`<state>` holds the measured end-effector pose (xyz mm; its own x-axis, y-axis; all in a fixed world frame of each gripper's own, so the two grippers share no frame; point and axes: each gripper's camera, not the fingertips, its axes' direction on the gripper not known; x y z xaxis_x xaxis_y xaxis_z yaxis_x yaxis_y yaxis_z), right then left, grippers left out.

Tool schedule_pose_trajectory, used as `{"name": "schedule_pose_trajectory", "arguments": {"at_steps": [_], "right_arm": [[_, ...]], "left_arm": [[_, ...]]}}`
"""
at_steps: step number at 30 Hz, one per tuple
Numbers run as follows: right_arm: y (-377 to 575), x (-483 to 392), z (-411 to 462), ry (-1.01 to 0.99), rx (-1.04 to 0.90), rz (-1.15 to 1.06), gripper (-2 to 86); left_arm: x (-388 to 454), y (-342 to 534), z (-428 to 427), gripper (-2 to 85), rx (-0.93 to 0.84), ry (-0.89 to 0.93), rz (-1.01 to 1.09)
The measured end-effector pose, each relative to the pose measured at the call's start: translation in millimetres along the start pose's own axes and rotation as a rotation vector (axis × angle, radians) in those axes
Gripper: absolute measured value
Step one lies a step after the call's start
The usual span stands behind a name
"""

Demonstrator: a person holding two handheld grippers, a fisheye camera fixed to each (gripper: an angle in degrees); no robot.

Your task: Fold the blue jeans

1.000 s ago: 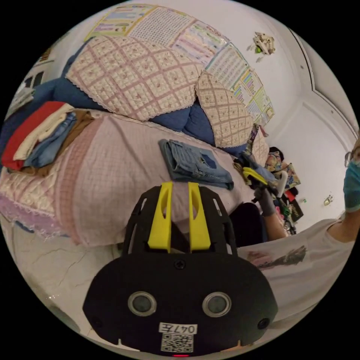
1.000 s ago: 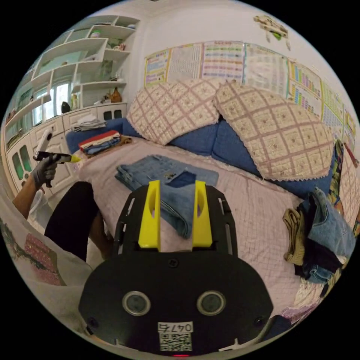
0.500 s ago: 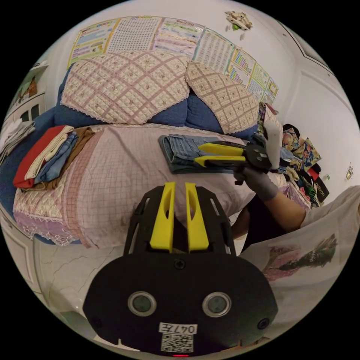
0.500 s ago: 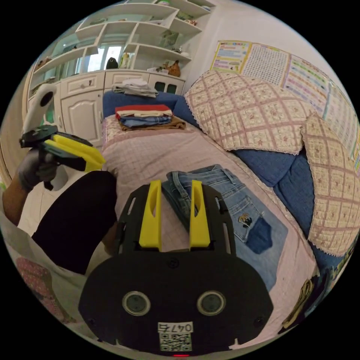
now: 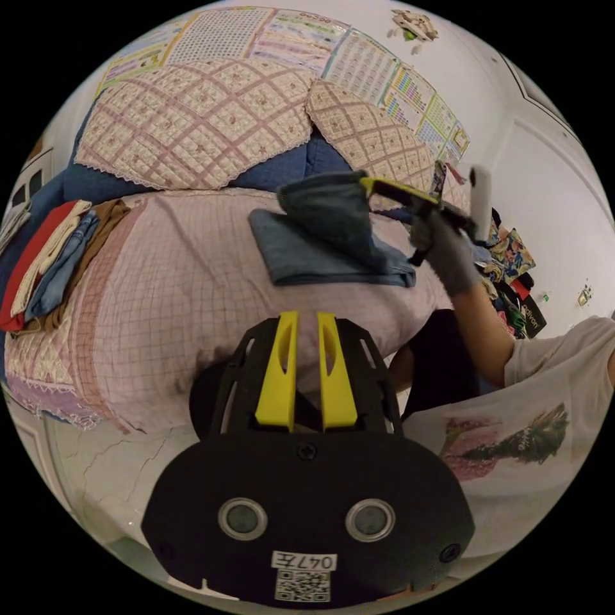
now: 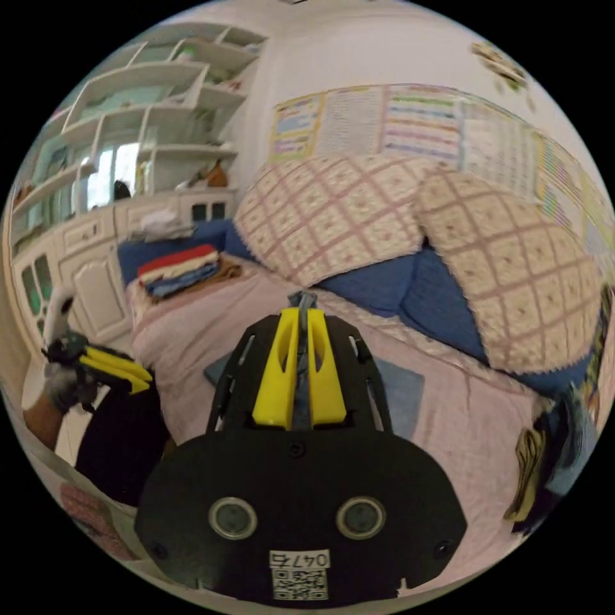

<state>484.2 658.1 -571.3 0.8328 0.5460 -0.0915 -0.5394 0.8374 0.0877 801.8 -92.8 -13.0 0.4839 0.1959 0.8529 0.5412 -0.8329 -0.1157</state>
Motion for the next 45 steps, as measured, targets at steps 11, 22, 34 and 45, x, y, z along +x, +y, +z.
{"name": "schedule_pose_trajectory", "arguments": {"at_steps": [11,22,34,45], "right_arm": [[87,336,-267,0.454,0.129,0.617,-0.9],[126,449,-308,0.421,-0.041,0.847,-0.7],[74,457,-374,0.413,-0.018,0.883,-1.0],[-24,363,-376,0.174,0.124,0.646,-1.2]], "left_arm": [[93,-122,57,7.6,-0.061,0.023,0.187],[224,-216,182,12.0,-0.163,-0.156,0.467],[150,-237,205,5.6,-0.187,-0.116,0.407],[-95,-231,146,1.6,0.019,0.405,-0.070]]}}
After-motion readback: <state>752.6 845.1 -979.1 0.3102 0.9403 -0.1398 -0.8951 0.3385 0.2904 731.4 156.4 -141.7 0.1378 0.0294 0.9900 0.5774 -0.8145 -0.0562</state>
